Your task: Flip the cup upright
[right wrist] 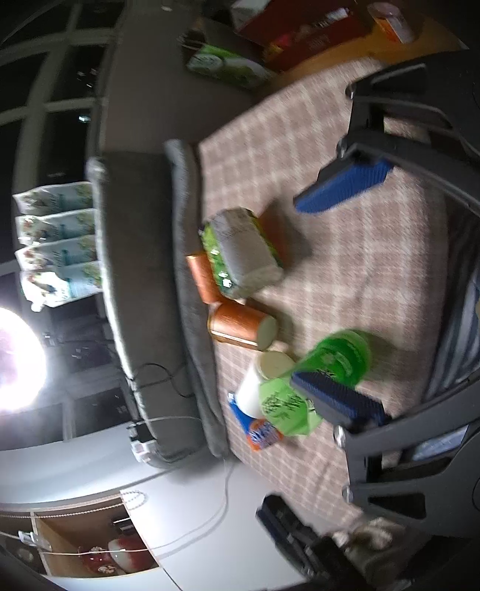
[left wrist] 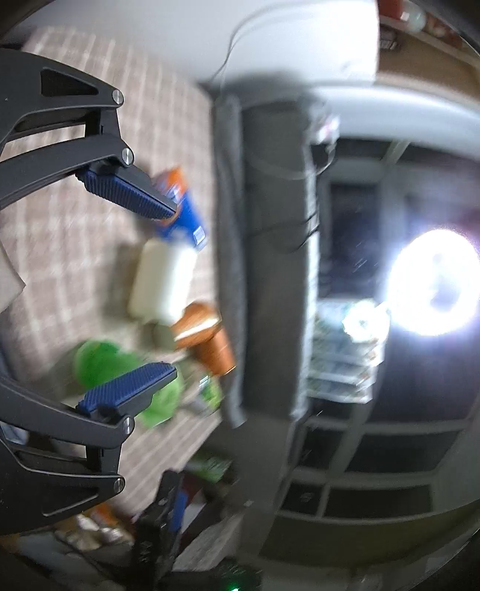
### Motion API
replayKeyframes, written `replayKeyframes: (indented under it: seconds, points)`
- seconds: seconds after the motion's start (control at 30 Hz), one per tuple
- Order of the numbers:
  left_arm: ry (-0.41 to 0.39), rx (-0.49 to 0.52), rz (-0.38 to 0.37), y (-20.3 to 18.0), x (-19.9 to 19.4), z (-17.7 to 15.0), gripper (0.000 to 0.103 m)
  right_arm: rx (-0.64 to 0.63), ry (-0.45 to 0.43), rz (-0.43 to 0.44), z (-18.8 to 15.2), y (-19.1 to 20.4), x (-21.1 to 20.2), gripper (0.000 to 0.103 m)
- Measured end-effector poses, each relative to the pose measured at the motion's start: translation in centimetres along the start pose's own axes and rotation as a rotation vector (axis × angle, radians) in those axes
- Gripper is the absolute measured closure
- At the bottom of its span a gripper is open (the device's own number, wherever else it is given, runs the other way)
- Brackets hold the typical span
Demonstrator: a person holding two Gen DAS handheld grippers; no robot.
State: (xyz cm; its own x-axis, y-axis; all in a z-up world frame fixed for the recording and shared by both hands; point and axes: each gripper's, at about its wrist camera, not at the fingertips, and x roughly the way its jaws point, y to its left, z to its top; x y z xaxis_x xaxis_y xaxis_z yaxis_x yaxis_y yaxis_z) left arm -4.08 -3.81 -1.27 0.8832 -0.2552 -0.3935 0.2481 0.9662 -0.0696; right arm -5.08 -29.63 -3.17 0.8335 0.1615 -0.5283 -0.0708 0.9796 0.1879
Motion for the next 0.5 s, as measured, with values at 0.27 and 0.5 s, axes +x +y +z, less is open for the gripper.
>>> replayKeyframes:
  seconds: [0.27,0.5]
  points:
    - [-0.079,-0.021,0.085,1.1,-1.1,1.0,0.02,-0.074,-0.115,-0.112,0.5,1.6,-1.3,0.0]
    - [-0.099,-0.018,0.106,1.0,-1.6,0.9,0.02,-0.112,-0.163,-0.156,0.7,2.4,-1.8,0.0]
